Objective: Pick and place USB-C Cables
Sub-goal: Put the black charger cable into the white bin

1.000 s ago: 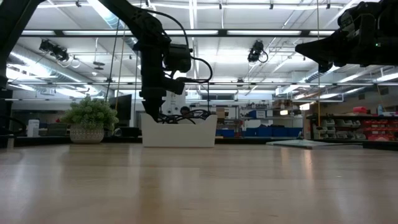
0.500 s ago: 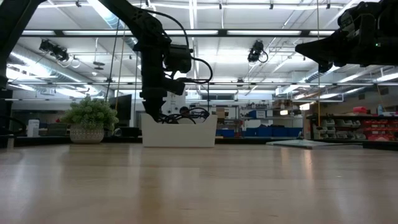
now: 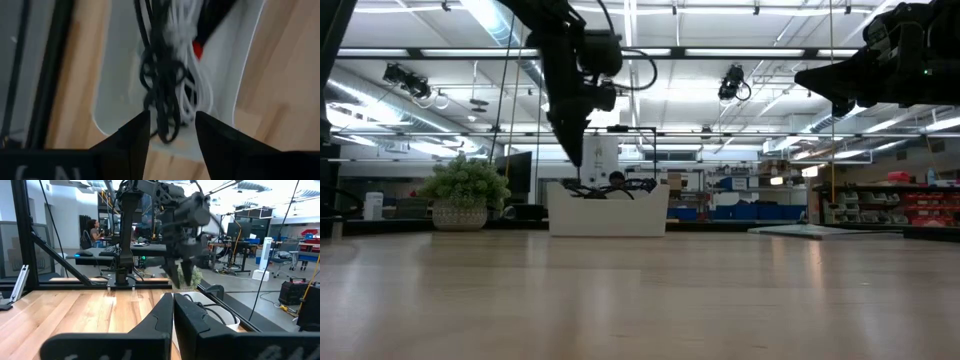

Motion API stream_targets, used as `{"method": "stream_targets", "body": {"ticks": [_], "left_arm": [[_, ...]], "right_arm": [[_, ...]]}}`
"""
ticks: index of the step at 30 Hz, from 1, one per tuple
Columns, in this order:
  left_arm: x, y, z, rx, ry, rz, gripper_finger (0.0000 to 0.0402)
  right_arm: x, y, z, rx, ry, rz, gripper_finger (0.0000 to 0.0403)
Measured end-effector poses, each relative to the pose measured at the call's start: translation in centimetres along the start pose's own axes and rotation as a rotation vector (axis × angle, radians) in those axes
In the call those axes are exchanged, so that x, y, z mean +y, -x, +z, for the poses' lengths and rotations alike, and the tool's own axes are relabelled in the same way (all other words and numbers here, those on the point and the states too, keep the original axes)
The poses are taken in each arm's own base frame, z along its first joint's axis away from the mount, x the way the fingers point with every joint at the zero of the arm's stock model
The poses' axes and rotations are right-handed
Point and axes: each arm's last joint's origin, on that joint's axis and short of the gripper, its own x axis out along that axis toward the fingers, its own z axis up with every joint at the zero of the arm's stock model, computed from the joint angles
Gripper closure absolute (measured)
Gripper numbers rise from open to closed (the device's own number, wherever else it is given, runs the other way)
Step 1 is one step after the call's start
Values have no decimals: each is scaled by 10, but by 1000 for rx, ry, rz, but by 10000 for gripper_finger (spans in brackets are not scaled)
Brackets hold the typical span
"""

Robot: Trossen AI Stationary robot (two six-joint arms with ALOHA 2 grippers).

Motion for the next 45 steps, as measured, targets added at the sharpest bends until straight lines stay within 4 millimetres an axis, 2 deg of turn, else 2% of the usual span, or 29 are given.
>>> {"method": "stream_targets", "body": {"ticks": [5, 12, 20, 25, 29, 37, 45], "left_arm": [[3, 7, 11, -130, 19, 23, 250], [5, -9, 25, -210, 34, 43, 273], [4, -39, 33, -202, 15, 27, 314], [12, -68, 23, -134, 42, 11, 354], [19, -80, 14, -100, 85, 12, 377], [20, -73, 19, -117, 87, 14, 381], [23, -41, 19, -189, 88, 27, 388]], "right_arm": [[0, 0, 0, -1, 0, 0, 383], [0, 0, 0, 0, 0, 0, 383], [0, 0, 0, -1, 0, 0, 383], [0, 0, 0, 0, 0, 0, 383], [0, 0, 0, 0, 0, 0, 383], [0, 0, 0, -1, 0, 1, 383], [0, 0, 0, 0, 0, 0, 383]]}}
